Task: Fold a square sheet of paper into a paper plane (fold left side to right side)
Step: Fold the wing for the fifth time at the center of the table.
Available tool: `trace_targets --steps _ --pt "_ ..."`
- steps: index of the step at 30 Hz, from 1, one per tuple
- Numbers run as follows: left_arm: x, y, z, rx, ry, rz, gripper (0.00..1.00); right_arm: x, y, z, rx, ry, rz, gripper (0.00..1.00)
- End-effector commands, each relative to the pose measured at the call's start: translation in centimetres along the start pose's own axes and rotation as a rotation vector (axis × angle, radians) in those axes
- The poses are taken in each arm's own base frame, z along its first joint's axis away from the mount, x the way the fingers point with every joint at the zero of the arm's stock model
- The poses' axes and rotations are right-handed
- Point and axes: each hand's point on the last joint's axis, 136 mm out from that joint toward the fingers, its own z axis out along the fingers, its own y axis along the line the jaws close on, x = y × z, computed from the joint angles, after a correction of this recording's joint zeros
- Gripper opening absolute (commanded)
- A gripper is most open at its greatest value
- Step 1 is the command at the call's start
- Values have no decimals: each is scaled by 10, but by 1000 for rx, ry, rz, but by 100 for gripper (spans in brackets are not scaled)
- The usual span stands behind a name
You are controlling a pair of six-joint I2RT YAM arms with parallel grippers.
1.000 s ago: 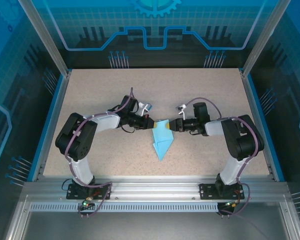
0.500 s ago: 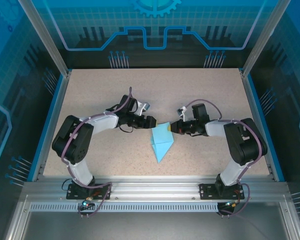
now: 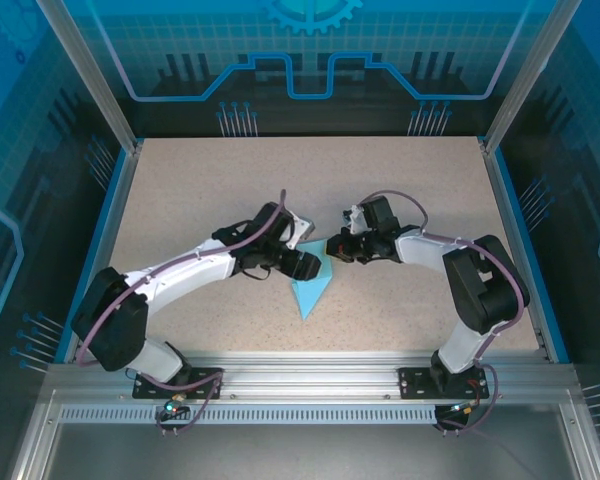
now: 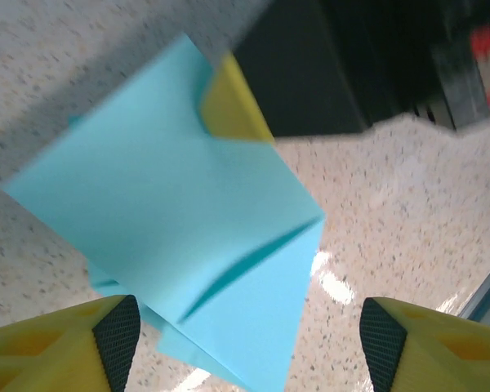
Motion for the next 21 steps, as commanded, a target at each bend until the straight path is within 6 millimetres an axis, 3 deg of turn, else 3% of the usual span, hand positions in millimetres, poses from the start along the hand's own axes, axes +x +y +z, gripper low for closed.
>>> trace_targets --steps 1,9,21 --pt "26 3 5 -114 89 82 75 1 -13 7 77 10 118 6" --pt "39 -11 34 -206 164 162 76 -5 -5 12 95 10 125 5" --pt "48 2 50 -364 206 224 75 -3 -3 20 107 25 131 5"
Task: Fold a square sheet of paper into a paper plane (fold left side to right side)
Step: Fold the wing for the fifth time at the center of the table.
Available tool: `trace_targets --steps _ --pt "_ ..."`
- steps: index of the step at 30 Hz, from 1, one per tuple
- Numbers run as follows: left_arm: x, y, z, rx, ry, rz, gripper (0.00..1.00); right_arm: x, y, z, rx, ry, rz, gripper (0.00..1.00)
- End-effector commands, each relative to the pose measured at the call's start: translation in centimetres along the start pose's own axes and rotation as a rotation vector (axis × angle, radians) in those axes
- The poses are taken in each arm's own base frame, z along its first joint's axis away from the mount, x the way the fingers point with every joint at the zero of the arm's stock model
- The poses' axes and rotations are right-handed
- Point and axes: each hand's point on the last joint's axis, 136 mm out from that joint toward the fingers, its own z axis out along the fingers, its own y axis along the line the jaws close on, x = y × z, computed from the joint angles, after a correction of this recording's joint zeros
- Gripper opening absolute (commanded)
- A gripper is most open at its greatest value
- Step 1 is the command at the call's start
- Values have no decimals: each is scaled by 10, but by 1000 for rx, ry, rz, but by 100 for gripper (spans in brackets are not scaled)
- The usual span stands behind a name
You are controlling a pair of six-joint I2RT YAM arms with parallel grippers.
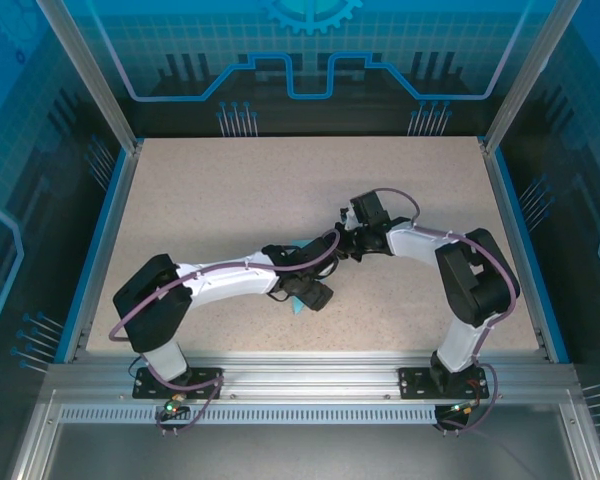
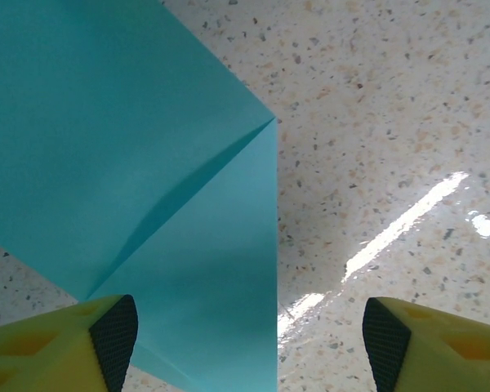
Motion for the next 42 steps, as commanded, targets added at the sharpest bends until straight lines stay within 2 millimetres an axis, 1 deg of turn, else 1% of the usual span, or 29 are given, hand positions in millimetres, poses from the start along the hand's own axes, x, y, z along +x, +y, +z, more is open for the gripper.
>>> trace_targets --steps 1,4,10,17,22,29,37,40,42 --pt "1 7 2 -89 15 24 75 4 -1 7 23 23 20 4" --pt "4 8 7 -121 26 43 74 3 -1 7 25 21 22 4" --pt "9 7 14 -146 47 62 66 3 -3 9 33 23 27 4" --pt "11 4 17 -139 57 73 45 4 -6 11 45 33 29 4" --pt "12 4 20 -139 63 72 37 4 -8 11 54 32 28 4" --pt "12 4 20 -142 56 66 28 5 -10 12 63 41 17 5" --pt "7 5 13 -116 30 35 14 5 -8 10 66 52 -34 10" --pt "4 6 10 -83 21 10 12 2 -5 6 58 44 -58 12" --pt "0 6 6 -42 11 -14 11 -4 -2 -1 57 21 -81 14"
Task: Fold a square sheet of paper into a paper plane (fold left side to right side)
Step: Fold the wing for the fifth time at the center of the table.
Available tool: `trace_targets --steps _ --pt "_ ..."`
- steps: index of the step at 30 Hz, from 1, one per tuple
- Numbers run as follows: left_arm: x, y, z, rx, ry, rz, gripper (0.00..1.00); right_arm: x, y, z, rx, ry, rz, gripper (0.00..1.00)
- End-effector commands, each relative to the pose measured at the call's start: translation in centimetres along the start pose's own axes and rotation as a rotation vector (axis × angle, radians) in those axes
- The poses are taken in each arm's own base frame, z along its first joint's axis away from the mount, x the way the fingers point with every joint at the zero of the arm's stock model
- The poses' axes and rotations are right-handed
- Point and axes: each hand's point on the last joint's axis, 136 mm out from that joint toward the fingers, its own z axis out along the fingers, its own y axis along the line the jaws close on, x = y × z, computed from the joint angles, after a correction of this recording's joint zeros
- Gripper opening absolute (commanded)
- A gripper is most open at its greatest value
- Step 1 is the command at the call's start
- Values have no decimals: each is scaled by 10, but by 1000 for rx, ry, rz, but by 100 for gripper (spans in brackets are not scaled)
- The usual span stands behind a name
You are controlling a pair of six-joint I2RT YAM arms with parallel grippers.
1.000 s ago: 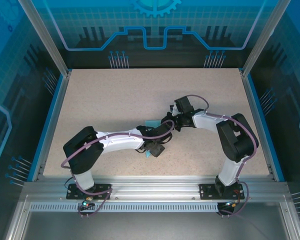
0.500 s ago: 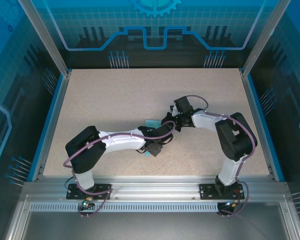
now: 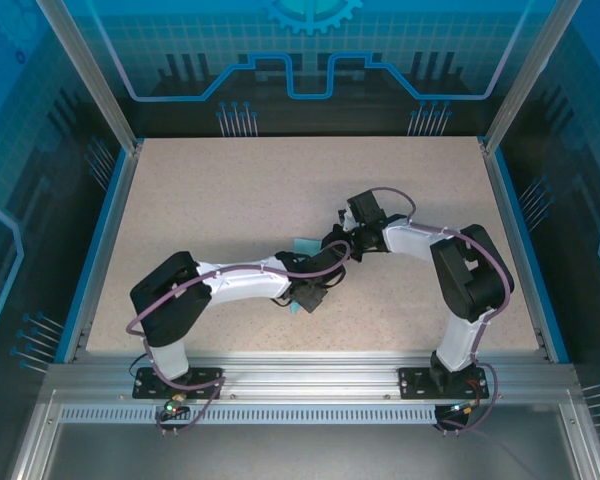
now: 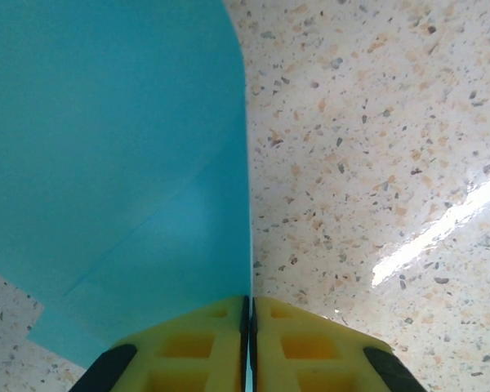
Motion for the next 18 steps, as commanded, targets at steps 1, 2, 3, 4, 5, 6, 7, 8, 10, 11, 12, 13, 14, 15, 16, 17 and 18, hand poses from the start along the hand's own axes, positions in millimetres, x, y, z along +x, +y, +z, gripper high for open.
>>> trace_targets --steps 1,2,3,4,5,6,7,8,10,11,12,13,14,15,16,17,18 --pt "-13 2 -17 79 -49 -66 11 -8 9 -13 1 -23 -63 19" --pt "-14 1 -19 105 -52 -79 11 -12 10 -20 8 -46 -73 25" --pt "-15 1 -21 130 -58 -90 11 -17 11 -27 16 -71 -90 29" --pt "-17 0 -22 151 -61 -100 11 -21 11 -34 27 -94 -102 34" --pt "-18 0 -23 175 -64 -115 11 -24 9 -42 49 -124 -115 39" --pt "-19 0 -24 201 -65 -129 11 -27 7 -51 73 -152 -129 44" --pt "-20 -1 -25 235 -68 -145 11 -29 4 -60 96 -180 -142 49" --pt "-22 0 -26 260 -72 -162 11 -29 -1 -65 117 -198 -147 53" --pt "-25 -1 -26 323 -73 -199 12 -29 -11 -78 152 -241 -153 61" --pt "-26 0 -25 346 -72 -216 12 -28 -15 -83 164 -257 -152 64" --pt "-28 0 -26 376 -73 -233 12 -25 -22 -87 177 -270 -147 67" --pt "-30 1 -25 400 -71 -251 12 -23 -27 -91 180 -282 -148 70" --pt "-31 1 -24 424 -70 -264 12 -20 -32 -93 186 -287 -146 71" --pt "-33 2 -23 449 -67 -277 12 -19 -34 -96 185 -300 -145 72" --pt "-35 2 -21 466 -65 -289 12 -11 -44 -94 196 -289 -136 73" --pt "-36 3 -20 482 -64 -298 12 -7 -48 -94 196 -289 -136 73" --pt "-38 3 -19 496 -62 -307 12 -4 -50 -94 194 -290 -139 74"
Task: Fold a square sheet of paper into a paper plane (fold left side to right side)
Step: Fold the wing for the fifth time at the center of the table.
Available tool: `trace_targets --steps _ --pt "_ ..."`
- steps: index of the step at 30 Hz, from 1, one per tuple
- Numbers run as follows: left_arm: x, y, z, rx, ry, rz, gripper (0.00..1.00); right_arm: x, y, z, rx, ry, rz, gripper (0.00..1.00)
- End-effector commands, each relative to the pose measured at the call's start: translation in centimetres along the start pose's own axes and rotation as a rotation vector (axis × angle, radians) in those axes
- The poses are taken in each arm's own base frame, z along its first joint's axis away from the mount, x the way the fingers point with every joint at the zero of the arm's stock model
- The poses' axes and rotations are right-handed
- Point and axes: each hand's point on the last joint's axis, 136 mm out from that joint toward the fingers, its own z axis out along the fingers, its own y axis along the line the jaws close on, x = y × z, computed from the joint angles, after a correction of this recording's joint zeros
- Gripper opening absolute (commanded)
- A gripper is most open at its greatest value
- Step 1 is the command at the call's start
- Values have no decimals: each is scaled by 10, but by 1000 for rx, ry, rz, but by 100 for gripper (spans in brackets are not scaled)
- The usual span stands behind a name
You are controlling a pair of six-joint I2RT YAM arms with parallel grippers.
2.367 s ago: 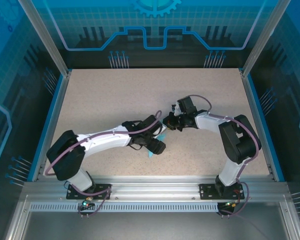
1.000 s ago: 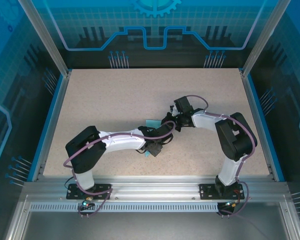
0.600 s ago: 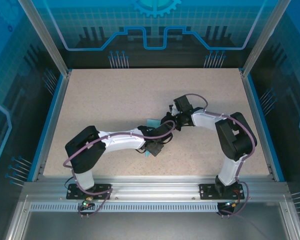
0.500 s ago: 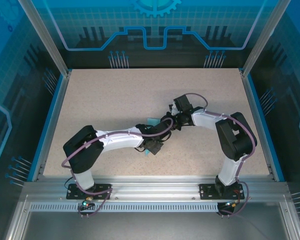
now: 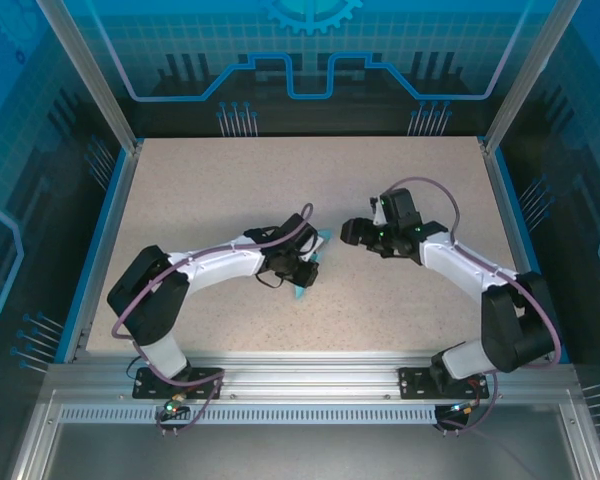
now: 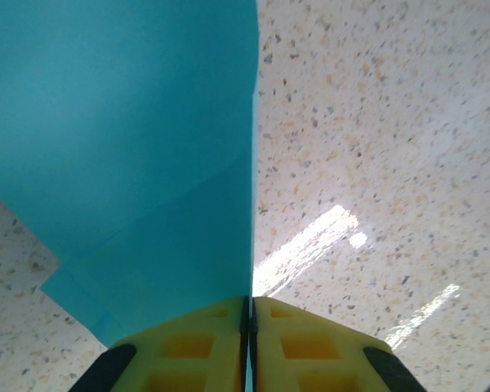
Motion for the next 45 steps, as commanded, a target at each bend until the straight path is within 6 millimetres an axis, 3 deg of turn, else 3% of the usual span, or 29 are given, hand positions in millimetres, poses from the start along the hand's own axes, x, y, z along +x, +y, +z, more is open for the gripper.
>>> trace_targets --steps 1,14,35,45 --pt "-3 -13 6 130 17 -53 12 17 -22 0 49 12 -6 74" --pt "-4 -4 24 194 34 -123 14 43 -13 12 -52 43 -39 74" --pt "-18 2 6 495 -76 -319 15 56 25 58 -202 75 -11 70" --pt "-16 13 9 508 -88 -385 14 51 37 72 -308 48 89 66"
